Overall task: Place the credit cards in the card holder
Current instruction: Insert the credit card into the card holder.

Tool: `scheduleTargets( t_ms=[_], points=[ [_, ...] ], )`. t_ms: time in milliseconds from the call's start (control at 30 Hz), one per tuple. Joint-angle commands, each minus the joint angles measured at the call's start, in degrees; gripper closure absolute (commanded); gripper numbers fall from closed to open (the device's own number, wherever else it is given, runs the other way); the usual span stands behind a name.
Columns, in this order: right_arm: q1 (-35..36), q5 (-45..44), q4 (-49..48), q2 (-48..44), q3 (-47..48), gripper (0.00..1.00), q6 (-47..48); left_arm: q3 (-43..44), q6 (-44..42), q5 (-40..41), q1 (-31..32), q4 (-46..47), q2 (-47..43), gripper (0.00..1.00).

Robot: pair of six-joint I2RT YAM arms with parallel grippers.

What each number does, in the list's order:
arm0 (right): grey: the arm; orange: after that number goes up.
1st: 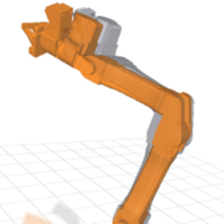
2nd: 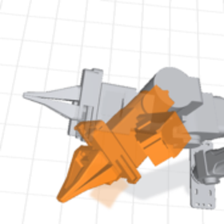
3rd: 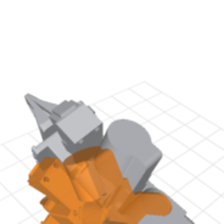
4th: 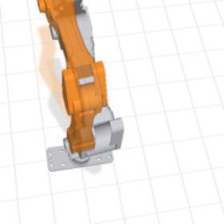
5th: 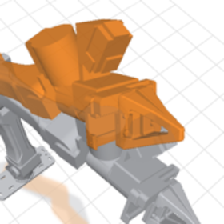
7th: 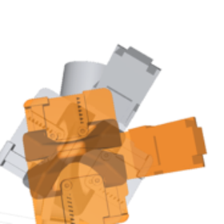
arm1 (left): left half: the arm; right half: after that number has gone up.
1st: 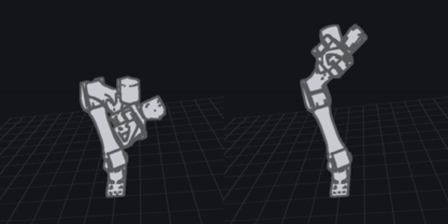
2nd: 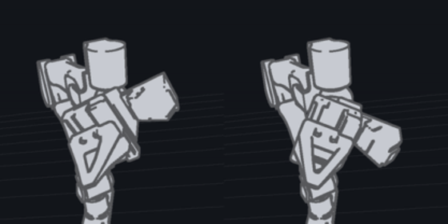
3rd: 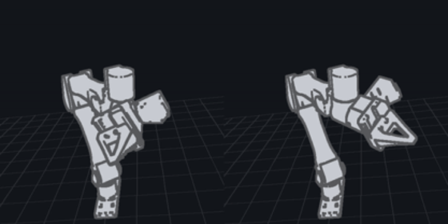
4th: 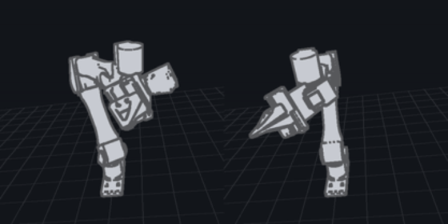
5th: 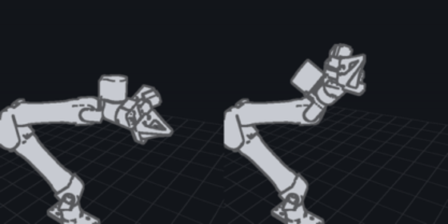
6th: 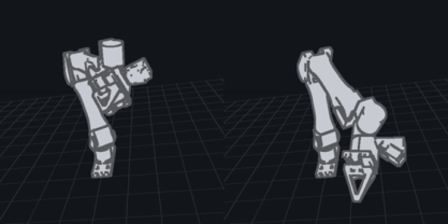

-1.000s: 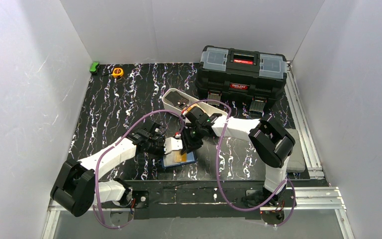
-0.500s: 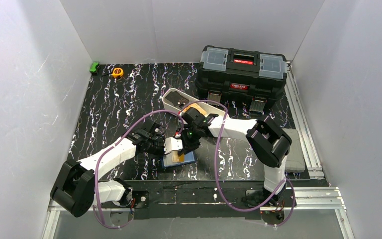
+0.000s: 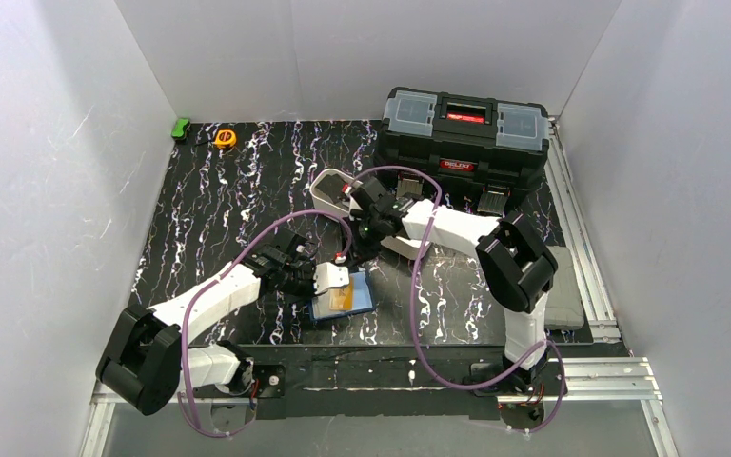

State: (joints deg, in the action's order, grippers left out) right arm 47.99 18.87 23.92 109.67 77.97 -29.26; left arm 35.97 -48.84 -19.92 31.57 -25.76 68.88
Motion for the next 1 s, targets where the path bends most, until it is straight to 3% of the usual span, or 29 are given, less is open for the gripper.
scheduleTargets(
  t_ms=[0,200,967],
  points=[
    [-0.1,1.5,-0.3,2.8,6.3,0.62,1.1,-0.2,0.0,-1.0,-0.2,-1.4,-1.3,0.98],
    [-0.2,3.3,-1.0,6.8,9.8,0.63,0.1,-0.6,0.0,-1.1,-0.2,-1.4,-1.5,0.99],
    [2.5,4.2,-3.8,9.4,7.1,0.64,-2.0,-1.2,0.0,-1.1,-0.2,-1.2,-2.0,1.00]
  ],
)
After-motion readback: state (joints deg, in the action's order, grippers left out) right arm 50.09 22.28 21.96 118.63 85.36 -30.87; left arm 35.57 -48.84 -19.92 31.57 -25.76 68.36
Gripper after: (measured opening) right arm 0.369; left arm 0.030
